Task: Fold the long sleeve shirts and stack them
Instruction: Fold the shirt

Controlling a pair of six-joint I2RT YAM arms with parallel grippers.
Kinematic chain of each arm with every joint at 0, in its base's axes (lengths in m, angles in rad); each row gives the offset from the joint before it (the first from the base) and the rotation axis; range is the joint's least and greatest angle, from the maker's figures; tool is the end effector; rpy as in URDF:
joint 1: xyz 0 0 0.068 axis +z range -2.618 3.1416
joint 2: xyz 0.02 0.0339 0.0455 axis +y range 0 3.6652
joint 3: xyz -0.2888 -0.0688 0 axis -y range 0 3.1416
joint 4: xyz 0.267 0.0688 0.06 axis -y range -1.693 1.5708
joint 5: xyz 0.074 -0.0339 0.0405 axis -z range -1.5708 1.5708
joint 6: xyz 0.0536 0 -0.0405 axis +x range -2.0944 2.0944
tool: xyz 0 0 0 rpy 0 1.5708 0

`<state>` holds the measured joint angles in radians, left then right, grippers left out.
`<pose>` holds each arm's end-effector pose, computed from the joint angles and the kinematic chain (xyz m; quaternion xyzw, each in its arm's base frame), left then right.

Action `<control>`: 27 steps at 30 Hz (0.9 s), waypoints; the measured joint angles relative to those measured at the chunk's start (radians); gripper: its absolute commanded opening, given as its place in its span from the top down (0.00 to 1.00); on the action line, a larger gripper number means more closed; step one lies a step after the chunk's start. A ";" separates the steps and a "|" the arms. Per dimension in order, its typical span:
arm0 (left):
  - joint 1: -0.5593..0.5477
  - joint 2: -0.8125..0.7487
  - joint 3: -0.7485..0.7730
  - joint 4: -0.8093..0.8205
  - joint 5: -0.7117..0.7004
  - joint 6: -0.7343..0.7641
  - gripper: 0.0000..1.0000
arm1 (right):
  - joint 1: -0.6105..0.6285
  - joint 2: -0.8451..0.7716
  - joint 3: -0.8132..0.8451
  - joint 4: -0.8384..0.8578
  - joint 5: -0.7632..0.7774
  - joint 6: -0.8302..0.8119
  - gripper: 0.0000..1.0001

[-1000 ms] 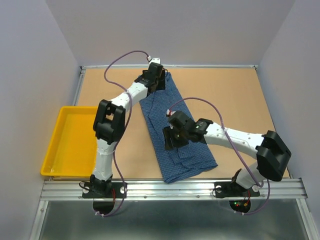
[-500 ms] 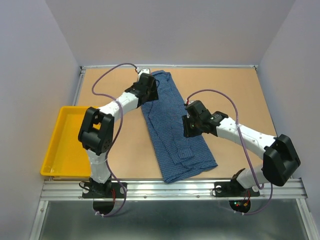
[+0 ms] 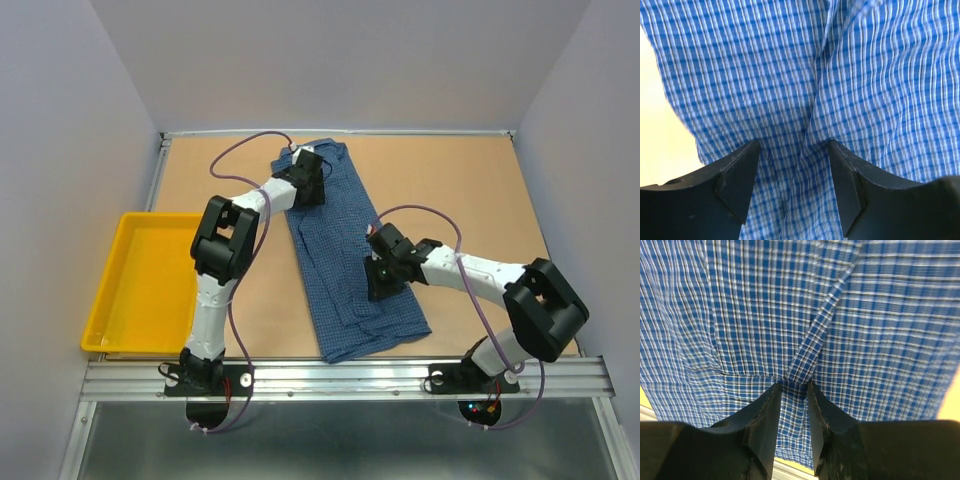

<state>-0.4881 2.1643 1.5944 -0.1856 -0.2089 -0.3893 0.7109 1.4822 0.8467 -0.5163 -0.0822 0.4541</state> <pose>0.4740 -0.2391 0.1727 0.0038 0.9140 -0.0808 0.3976 0.2220 0.1970 0.1746 -0.1336 0.9682 0.1479 0.1514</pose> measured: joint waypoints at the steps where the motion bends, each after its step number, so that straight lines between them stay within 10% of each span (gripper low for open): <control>1: 0.002 0.023 0.031 -0.002 -0.002 0.006 0.31 | 0.011 0.011 -0.004 0.012 -0.012 0.012 0.66; 15: 0.058 0.156 0.283 -0.041 0.026 0.052 0.25 | 0.076 0.154 0.108 0.102 -0.026 0.068 0.61; 27: 0.069 -0.681 -0.276 0.005 0.100 0.000 0.09 | -0.148 -0.084 0.132 0.071 0.034 0.043 0.14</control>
<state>-0.4191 1.4834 1.3182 -0.1806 -0.1085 -0.3893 0.5632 1.3987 0.9791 -0.4450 -0.0479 0.4969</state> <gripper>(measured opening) 0.898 0.797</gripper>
